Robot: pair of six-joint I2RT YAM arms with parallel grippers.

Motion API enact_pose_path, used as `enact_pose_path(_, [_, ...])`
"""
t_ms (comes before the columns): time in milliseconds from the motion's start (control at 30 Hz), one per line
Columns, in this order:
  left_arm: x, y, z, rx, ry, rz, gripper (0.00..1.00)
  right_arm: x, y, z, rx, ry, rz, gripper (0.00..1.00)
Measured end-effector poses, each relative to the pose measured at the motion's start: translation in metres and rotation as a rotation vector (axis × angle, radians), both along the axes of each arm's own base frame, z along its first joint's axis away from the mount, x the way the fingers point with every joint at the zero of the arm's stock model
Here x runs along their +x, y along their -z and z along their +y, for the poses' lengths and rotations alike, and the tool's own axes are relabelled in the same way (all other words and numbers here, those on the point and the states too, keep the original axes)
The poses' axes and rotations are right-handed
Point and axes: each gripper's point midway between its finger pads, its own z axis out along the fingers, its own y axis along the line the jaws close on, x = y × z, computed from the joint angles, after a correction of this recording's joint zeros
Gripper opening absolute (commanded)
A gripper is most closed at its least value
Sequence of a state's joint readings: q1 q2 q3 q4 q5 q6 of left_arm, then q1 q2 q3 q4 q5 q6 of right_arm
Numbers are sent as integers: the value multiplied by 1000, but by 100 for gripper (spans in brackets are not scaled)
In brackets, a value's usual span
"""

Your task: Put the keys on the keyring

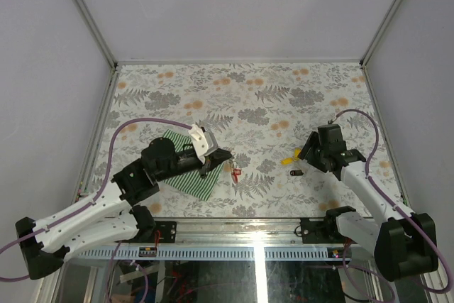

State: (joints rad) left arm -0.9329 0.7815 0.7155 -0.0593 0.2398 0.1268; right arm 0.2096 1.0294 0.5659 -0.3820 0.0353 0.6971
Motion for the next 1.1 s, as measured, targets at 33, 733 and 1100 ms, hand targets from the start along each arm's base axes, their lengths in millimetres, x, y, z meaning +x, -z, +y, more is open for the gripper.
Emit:
enact_pose_path(33, [0, 0, 0, 0, 0, 1, 0, 0, 2, -4, -9, 29, 2, 65])
enact_pose_path(733, [4, 17, -5, 36, 2, 33, 0, -21, 37, -13, 28, 200, 66, 52])
enact_pose_path(1100, [4, 17, -5, 37, 2, 34, 0, -24, 43, -9, 54, 196, 77, 39])
